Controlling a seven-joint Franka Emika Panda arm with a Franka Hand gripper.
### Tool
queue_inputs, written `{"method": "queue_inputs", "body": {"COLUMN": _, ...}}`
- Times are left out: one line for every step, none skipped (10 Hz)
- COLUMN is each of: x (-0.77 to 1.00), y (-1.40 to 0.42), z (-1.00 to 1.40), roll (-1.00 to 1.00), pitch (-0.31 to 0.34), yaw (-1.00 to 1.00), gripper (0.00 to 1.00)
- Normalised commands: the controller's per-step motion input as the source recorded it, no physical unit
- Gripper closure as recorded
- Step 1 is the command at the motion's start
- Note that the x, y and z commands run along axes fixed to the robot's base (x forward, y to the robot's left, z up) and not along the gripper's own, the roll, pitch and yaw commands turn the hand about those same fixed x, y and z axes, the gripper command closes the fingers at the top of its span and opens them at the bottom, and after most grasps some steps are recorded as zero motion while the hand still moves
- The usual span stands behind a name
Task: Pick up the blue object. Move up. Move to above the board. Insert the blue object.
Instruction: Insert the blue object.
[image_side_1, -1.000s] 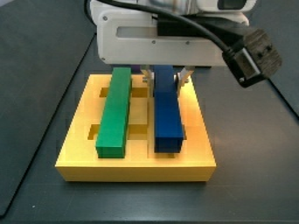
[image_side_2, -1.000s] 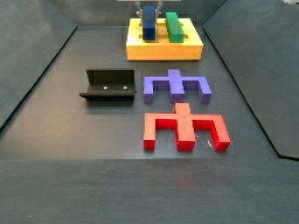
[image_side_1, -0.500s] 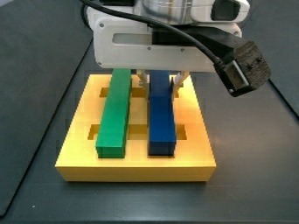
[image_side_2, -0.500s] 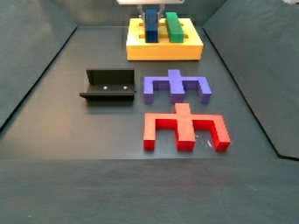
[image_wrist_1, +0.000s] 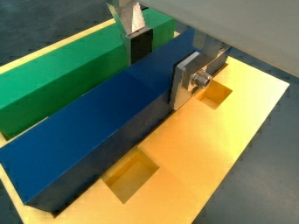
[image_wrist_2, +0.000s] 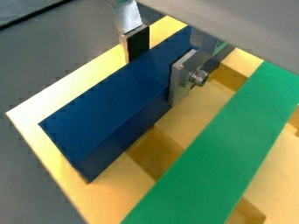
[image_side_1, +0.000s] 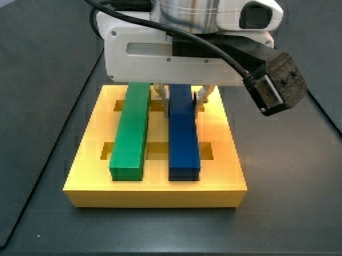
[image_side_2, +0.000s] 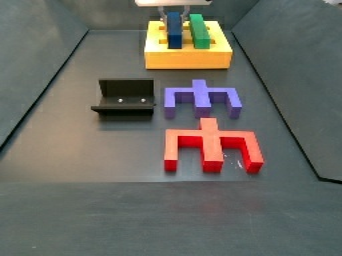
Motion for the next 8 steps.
{"method": "queue_inputs", "body": {"x": 0.17, "y": -0.1, "z": -0.18, "roll": 0.1, "pitch": 0.083, "yaw": -0.09, "gripper": 1.0}}
{"method": "queue_inputs", "body": {"x": 0.0, "y": -0.04, "z": -0.23, "roll": 0.07, "pitch": 0.044, "yaw": -0.09, "gripper": 1.0}}
{"method": "queue_inputs", "body": {"x": 0.0, "y": 0.0, "z": -0.29, "roll": 0.03, "pitch": 0.0, "yaw": -0.06, "gripper": 1.0}}
{"method": "queue_inputs", "body": {"x": -0.01, "y": 0.0, "z": -0.38, "roll": 0.0, "pitch": 0.0, "yaw": -0.05, "gripper": 1.0}}
{"method": "queue_inputs", "body": {"x": 0.0, "y": 0.0, "z": -0.06, "roll": 0.01, "pitch": 0.023, "yaw": -0.04, "gripper": 1.0}}
{"method": "queue_inputs", "body": {"x": 0.0, "y": 0.0, "z": 0.0, "roll": 0.03, "pitch": 0.0, "yaw": 0.0, "gripper": 1.0}}
{"method": "queue_inputs", "body": {"x": 0.0, "y": 0.0, "z": 0.0, "roll": 0.05, "pitch": 0.0, "yaw": 0.0, "gripper": 1.0}}
{"method": "queue_inputs", "body": {"x": 0.0, "y": 0.0, "z": 0.0, "roll": 0.03, "pitch": 0.0, "yaw": 0.0, "gripper": 1.0}}
